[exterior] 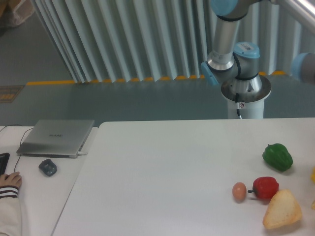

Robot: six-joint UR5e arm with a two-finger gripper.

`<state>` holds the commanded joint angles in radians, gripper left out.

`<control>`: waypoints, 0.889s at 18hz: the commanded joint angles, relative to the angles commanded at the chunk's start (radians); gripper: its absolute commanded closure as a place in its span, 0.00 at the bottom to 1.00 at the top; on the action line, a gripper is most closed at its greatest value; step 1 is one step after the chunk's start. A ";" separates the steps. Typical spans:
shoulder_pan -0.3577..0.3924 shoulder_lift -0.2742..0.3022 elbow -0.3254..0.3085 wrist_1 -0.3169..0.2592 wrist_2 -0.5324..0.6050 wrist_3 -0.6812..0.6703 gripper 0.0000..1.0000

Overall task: Place the yellow pepper on the table
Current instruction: 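Lower the gripper holding the yellow pepper beside the green pepper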

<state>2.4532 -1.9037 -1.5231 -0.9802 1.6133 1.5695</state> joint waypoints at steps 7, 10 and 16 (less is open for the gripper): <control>-0.076 -0.005 -0.109 -0.041 0.198 -0.020 0.59; -0.072 -0.011 -0.111 -0.069 0.252 0.003 0.59; -0.052 -0.032 -0.108 -0.063 0.260 0.012 0.20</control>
<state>2.4007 -1.9359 -1.6306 -1.0431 1.8730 1.5815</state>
